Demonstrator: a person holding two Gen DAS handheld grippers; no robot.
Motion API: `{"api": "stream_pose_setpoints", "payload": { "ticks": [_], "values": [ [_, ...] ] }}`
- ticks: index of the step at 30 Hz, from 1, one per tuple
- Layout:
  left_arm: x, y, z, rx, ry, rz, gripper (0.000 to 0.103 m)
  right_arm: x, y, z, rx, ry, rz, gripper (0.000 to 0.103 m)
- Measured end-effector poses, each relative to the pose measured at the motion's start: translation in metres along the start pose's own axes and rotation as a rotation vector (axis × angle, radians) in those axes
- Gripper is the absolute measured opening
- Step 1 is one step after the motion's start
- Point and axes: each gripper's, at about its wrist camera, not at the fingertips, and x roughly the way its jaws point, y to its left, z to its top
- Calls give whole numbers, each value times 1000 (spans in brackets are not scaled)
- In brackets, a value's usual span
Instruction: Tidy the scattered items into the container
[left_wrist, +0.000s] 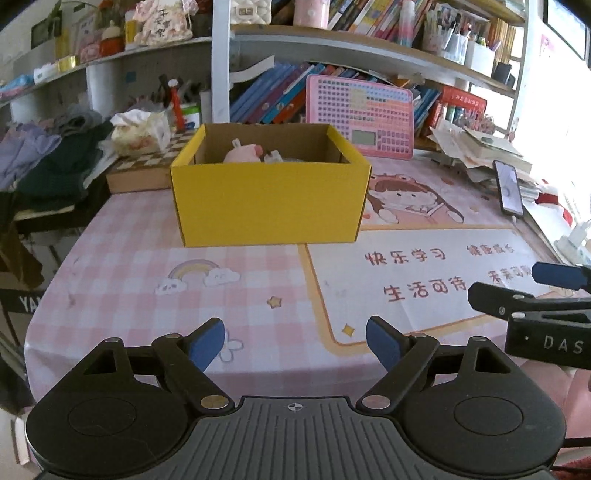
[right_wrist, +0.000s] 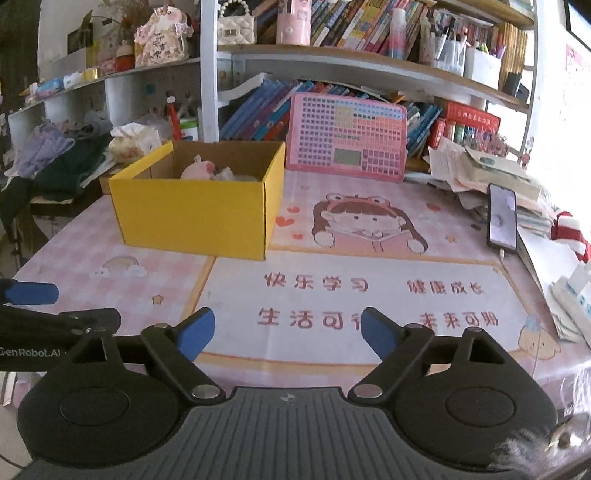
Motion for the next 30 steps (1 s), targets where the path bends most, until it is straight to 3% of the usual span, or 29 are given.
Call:
{"api": "stream_pose_setpoints", "payload": {
  "ticks": [3,14,30],
  "values": [
    [-2,-1,-2,3,1,5,98,-1,1,-5,0,14,11,91],
    [0,-8,-3,11,23,1,102,-4,-5,-12,8,36,-13,100],
    [0,-15,-6,26,47,2,103,-7,-12,-15,31,47,-20,100]
  ]
}}
